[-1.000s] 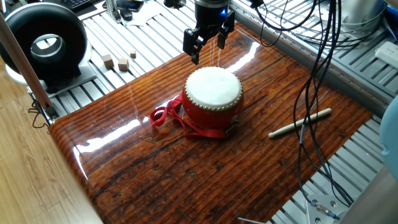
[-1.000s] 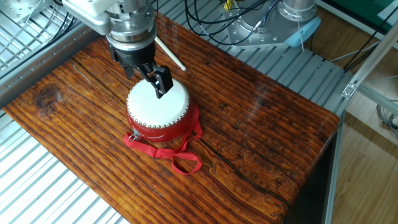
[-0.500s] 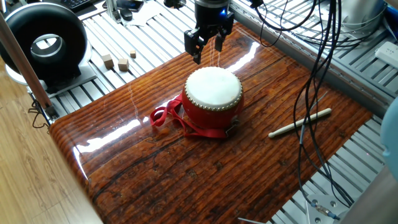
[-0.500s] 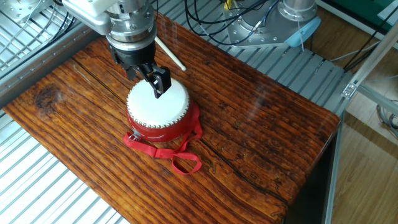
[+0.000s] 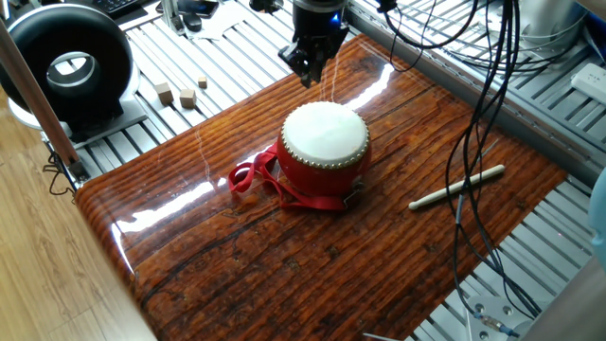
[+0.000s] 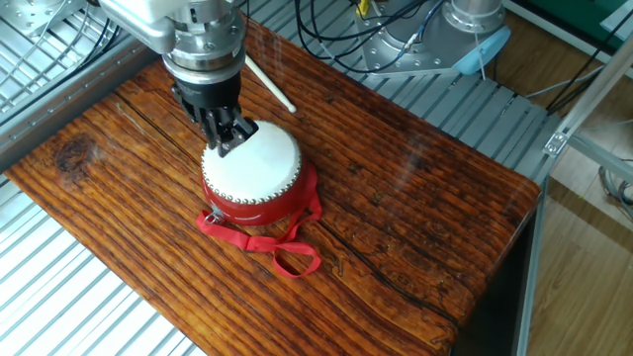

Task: Play the drum

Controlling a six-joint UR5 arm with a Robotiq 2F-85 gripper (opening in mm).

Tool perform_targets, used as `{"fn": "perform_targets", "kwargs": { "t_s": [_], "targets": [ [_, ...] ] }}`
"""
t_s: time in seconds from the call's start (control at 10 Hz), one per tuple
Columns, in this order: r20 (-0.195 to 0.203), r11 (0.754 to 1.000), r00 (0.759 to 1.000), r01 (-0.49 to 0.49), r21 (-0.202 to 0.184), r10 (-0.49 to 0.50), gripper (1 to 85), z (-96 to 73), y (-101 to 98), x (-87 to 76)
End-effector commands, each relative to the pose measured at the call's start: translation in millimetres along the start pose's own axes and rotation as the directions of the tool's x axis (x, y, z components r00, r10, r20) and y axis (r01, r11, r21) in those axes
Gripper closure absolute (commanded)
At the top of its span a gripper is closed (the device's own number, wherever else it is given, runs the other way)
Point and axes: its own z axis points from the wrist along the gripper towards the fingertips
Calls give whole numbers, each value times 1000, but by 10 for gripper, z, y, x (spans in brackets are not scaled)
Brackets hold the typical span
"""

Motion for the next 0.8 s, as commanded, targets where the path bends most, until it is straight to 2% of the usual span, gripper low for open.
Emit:
{"fn": "perform_targets", "kwargs": {
  "t_s": [0.0,0.2,0.4,0.5,0.6,0.7],
  "targets": [
    [-28,997,996,82,14,-82,847,-23,-52,73],
    [-46,991,990,131,17,-130,847,-61,-94,136],
    [-43,984,983,176,-9,-176,847,-81,-32,145],
    [-38,975,975,219,-40,-220,847,-54,23,149],
    [-57,964,963,260,-60,-264,847,-20,37,207],
    [-53,953,953,295,-66,-299,847,5,49,197]
  ]
}}
